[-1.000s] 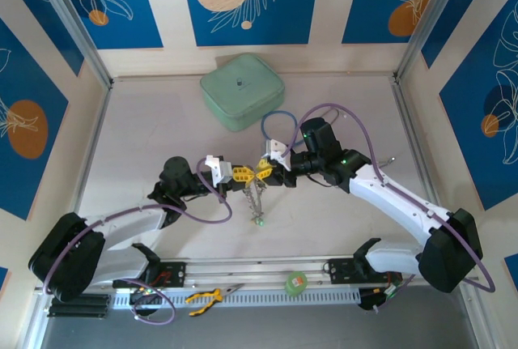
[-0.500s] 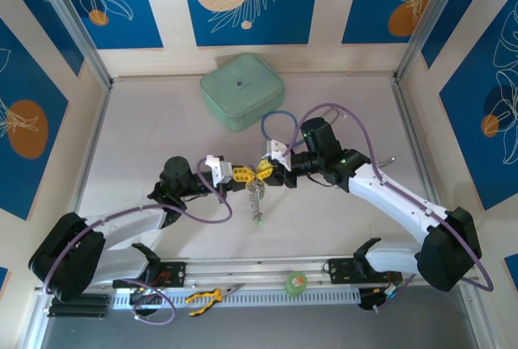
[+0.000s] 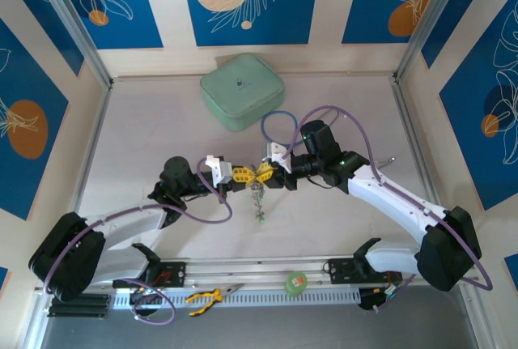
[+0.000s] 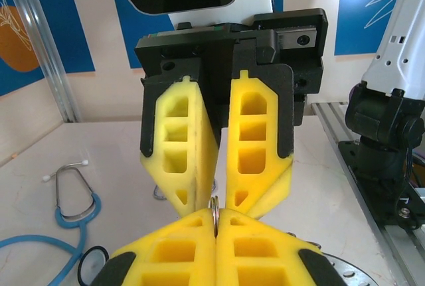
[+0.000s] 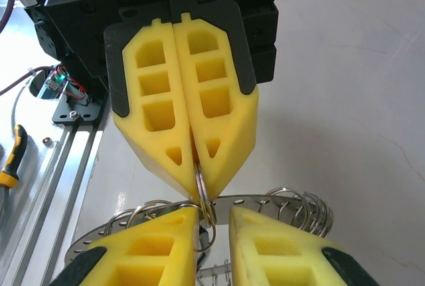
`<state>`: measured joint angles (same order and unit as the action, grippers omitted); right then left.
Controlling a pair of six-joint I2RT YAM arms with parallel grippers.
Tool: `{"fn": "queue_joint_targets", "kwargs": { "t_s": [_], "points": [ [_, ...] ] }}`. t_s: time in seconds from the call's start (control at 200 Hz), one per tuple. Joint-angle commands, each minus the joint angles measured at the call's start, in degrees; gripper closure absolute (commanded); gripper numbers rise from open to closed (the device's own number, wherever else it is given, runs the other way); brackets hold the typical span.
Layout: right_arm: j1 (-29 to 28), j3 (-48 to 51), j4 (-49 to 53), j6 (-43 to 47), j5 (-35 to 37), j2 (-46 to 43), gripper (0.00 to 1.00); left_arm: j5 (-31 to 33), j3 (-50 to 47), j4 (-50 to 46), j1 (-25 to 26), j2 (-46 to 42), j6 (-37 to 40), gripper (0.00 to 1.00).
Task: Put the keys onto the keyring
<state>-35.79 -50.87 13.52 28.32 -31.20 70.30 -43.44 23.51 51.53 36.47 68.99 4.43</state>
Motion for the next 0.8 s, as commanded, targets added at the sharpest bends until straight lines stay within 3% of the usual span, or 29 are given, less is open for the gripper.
{"fn": "queue_joint_targets", "kwargs": {
  "t_s": [0.0, 0.055, 0.13, 0.19, 0.23, 0.355, 0.5, 0.795],
  "points": [
    [-0.3, -0.4, -0.9, -0.3, -2.3, 0.4, 0.91, -1.7, 1.5, 4.3, 0.5, 0.3, -0.9, 1.00],
    [-0.3, -0.6, -0.5, -0.1, -2.4, 0.5, 1.00, -1.5, 1.5, 4.3, 0.5, 0.3, -0.9, 1.00],
    [-0.2, -1.1, 0.9, 0.7, -1.7, 0.5, 1.00, 0.4, 1.1, 3.6, 0.5, -0.1, -0.6, 1.00],
    [-0.2, -2.0, 3.2, 2.3, 0.2, 0.4, 1.00, 3.8, 0.7, 0.7, 0.4, -1.0, 0.3, 0.80],
    [-0.3, -2.9, 5.4, 3.9, 2.2, 0.5, 1.00, 6.6, 0.7, -4.1, 0.4, -2.1, 2.2, 0.76],
    [-1.2, -7.2, 14.2, 9.7, 8.4, 2.4, 1.00, 9.6, 2.2, -17.1, 0.4, -5.2, 7.0, 0.74],
    [-2.7, -11.3, 19.4, 13.7, 12.3, 4.6, 1.00, 8.9, 5.1, -27.0, 0.4, -6.5, 10.8, 0.75],
    [-7.2, -17.0, 23.5, 16.6, 17.0, 7.8, 1.00, 6.3, 8.3, -31.3, 0.4, -5.5, 12.9, 0.80]
  ]
}}
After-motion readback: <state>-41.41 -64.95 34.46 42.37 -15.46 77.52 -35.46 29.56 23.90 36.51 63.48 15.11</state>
